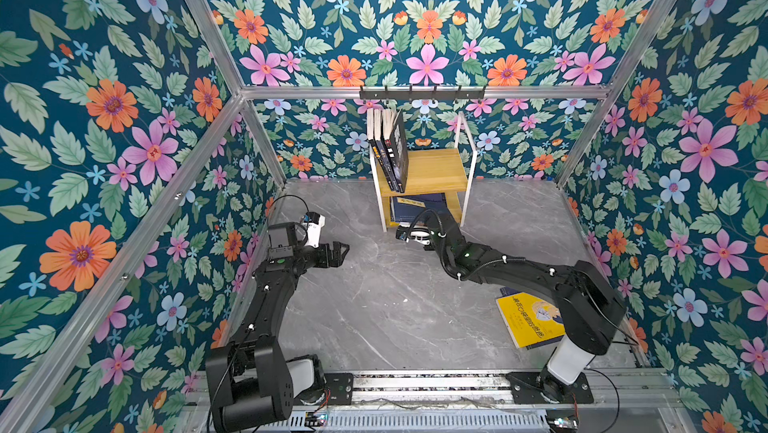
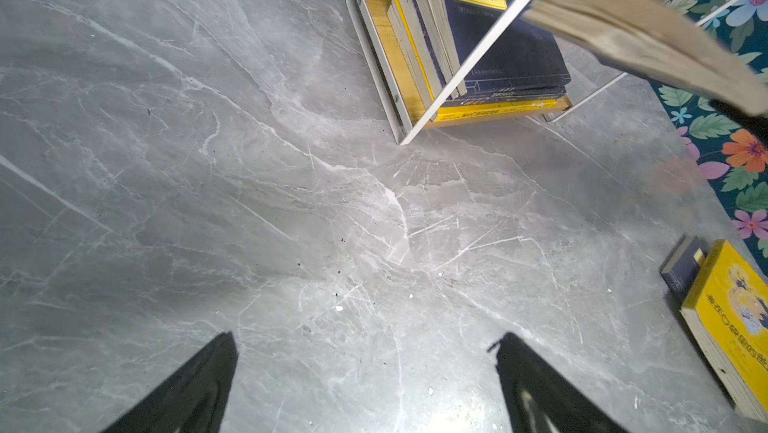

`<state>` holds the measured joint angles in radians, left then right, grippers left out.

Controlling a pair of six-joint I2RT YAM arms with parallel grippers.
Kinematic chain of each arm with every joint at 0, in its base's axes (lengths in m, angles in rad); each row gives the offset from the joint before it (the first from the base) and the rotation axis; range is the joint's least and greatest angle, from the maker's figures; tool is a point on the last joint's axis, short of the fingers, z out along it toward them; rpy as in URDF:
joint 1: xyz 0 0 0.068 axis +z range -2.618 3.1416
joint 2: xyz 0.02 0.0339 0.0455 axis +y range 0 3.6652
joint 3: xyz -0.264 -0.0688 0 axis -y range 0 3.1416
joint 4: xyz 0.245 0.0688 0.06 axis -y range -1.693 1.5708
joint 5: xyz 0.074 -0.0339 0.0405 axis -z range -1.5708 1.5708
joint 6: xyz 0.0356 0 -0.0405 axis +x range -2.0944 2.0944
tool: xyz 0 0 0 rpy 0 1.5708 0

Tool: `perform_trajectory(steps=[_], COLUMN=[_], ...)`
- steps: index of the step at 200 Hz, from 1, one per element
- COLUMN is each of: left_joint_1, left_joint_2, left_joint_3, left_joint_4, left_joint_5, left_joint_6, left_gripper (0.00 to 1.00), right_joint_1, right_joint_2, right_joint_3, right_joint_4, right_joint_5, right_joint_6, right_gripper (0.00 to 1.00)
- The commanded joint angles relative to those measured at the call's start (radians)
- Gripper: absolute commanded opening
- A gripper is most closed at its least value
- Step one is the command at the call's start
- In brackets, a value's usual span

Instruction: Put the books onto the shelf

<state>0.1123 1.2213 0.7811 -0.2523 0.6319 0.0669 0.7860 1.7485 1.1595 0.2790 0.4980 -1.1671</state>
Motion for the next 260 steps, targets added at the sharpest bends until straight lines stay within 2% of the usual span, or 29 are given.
perform_trajectory(steps=[1, 32, 59, 106, 152, 260], left_joint_1=[-0.011, -0.011, -0.012, -0.012, -0.023, -0.041], left_joint_2=[0.008, 0.012, 0.017, 0.029, 0.027, 0.023], left_joint_3=[0.013, 0.009, 0.019, 0.03, 0.036, 0.036], left_joint_4=[-0.007, -0.006, -0.016, -0.021, -0.026, -0.044], left_joint_5=[0.006, 0.005, 0.0, 0.008, 0.01, -0.016], left_joint_6=[0.016, 0.019, 0.026, 0.023, 0.031, 0.061], left_gripper=[1.0, 1.0, 1.0, 1.0, 1.0, 1.0], right_joint_1=[-0.022, -0.058, -0.067, -0.079, -0.111, -0.139], right_joint_2=[0.042, 0.11, 0.158, 0.194, 0.246, 0.349], right_joint_3=[0.035, 0.067, 0.076, 0.129, 0.204, 0.346], right_joint_4=[0.154, 0.206, 0.16, -0.09, -0.189, -0.191], right_joint_5=[-0.008, -0.014, -0.028, -0.129, -0.145, -0.197], right_joint_6=[-0.069, -0.075, -0.067, 0.093, 0.133, 0.095], right_gripper=[0.0, 0.0, 0.0, 0.0, 0.0, 0.0])
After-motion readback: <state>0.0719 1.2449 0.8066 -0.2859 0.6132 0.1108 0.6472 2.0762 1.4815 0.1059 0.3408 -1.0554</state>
